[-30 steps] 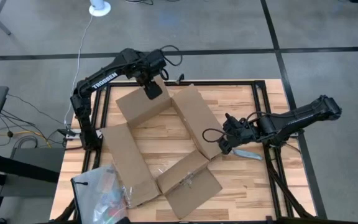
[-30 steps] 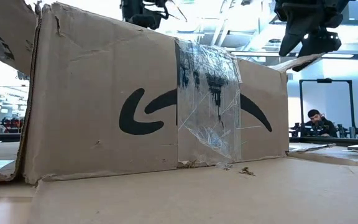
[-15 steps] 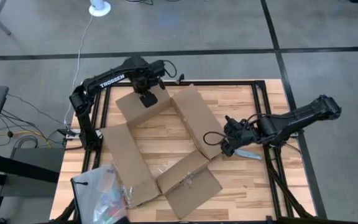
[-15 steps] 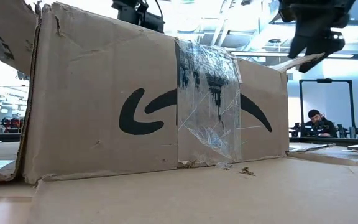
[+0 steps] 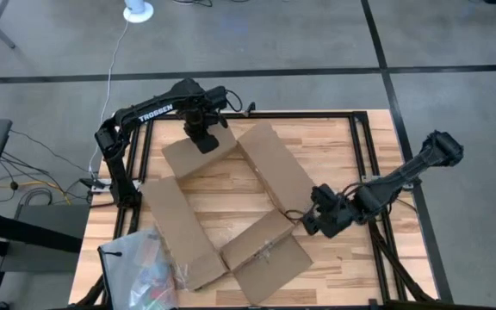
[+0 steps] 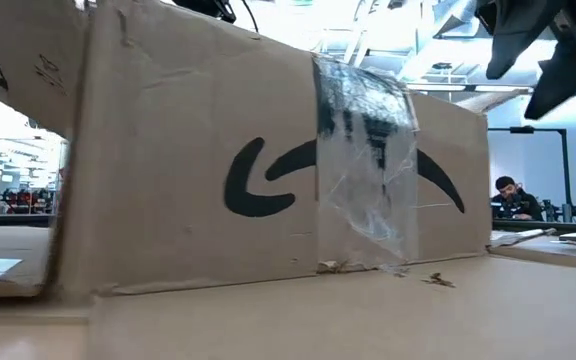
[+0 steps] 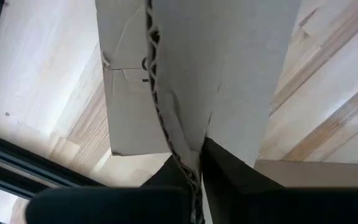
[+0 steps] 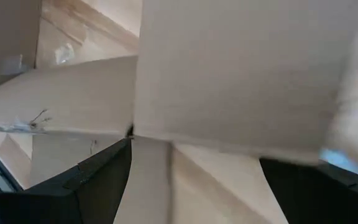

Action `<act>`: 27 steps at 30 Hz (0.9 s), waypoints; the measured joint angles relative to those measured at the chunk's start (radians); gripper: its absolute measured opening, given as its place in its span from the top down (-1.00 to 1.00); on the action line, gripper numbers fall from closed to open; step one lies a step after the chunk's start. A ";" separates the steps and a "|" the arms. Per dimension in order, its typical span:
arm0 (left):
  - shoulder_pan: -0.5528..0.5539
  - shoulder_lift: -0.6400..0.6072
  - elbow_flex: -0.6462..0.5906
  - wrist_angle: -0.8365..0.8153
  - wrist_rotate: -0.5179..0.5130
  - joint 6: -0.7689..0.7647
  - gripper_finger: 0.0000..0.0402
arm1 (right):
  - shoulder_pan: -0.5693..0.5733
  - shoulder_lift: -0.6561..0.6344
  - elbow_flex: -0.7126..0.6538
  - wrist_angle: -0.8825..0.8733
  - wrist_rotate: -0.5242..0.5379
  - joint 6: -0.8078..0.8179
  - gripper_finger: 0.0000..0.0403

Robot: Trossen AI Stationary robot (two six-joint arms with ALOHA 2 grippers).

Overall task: Unpack boxes
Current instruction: Break down the box until it is fully flat

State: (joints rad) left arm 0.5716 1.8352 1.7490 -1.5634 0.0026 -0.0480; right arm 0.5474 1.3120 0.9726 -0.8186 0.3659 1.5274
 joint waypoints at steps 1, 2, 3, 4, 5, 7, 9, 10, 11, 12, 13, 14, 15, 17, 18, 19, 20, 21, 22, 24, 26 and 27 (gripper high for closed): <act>0.000 0.000 0.000 0.001 0.000 -0.001 0.99 | 0.010 0.018 0.000 0.033 0.000 0.018 -0.65; 0.000 0.001 -0.001 0.001 0.000 -0.002 0.99 | 0.016 0.036 0.000 0.064 0.005 0.022 -0.65; 0.002 0.001 -0.001 0.001 0.003 -0.006 0.99 | 0.016 0.047 0.000 0.088 0.019 0.018 -0.65; 0.003 0.002 -0.001 0.001 0.011 -0.012 0.99 | 0.012 0.056 0.000 0.106 0.031 0.012 -0.65; 0.003 0.002 -0.001 0.001 0.027 -0.017 1.00 | 0.004 0.062 0.000 0.112 0.043 0.012 -0.65; 0.003 0.002 -0.002 -0.002 0.060 -0.030 1.00 | -0.019 0.069 0.000 0.086 0.052 0.013 -0.65; -0.004 0.002 -0.002 -0.008 0.085 -0.057 1.00 | -0.045 0.070 0.000 0.019 0.059 0.012 -0.65; -0.010 0.002 -0.002 -0.008 0.093 -0.068 1.00 | -0.061 0.068 0.000 -0.021 0.060 0.012 -0.65; -0.017 0.002 -0.002 -0.009 0.100 -0.080 1.00 | -0.076 0.062 0.000 -0.069 0.060 0.011 -0.65; -0.022 0.002 -0.002 -0.010 0.115 -0.094 1.00 | -0.089 0.055 0.000 -0.125 0.062 0.002 -0.65; -0.028 0.002 -0.002 -0.012 0.142 -0.112 1.00 | -0.103 0.045 0.000 -0.170 0.066 -0.014 -0.65; -0.033 0.002 -0.002 -0.012 0.171 -0.133 1.00 | -0.117 0.031 0.000 -0.205 0.067 -0.032 -0.65; -0.040 0.002 -0.002 -0.010 0.196 -0.150 1.00 | -0.131 0.019 0.000 -0.229 0.066 -0.054 -0.65; -0.057 0.003 -0.002 -0.009 0.232 -0.174 1.00 | -0.164 -0.008 0.000 -0.240 0.062 -0.121 -0.65; -0.066 0.003 -0.002 -0.008 0.237 -0.188 1.00 | -0.183 -0.022 0.000 -0.239 0.060 -0.160 -0.65; -0.076 0.003 -0.002 -0.008 0.239 -0.205 1.00 | -0.203 -0.036 0.000 -0.238 0.059 -0.202 -0.65; -0.087 0.003 -0.002 -0.009 0.240 -0.224 1.00 | -0.223 -0.048 0.000 -0.240 0.059 -0.243 -0.65; -0.100 0.003 -0.002 -0.009 0.239 -0.246 1.00 | -0.245 -0.057 0.000 -0.242 0.059 -0.284 -0.65; -0.115 0.003 -0.002 -0.008 0.240 -0.270 1.00 | -0.267 -0.066 0.000 -0.242 0.058 -0.324 -0.65; -0.146 0.002 -0.002 -0.009 0.256 -0.317 1.00 | -0.312 -0.081 0.000 -0.240 0.049 -0.410 -0.65; -0.177 0.002 -0.002 -0.012 0.256 -0.369 1.00 | -0.357 -0.086 0.000 -0.241 0.029 -0.502 -0.65; -0.190 0.001 -0.002 -0.012 0.251 -0.408 1.00 | -0.377 -0.085 0.000 -0.242 0.018 -0.548 -0.65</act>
State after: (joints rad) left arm 0.3812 1.8366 1.7473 -1.5753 0.2532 -0.4559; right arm 0.1702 1.2266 0.9722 -1.0606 0.3836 0.9798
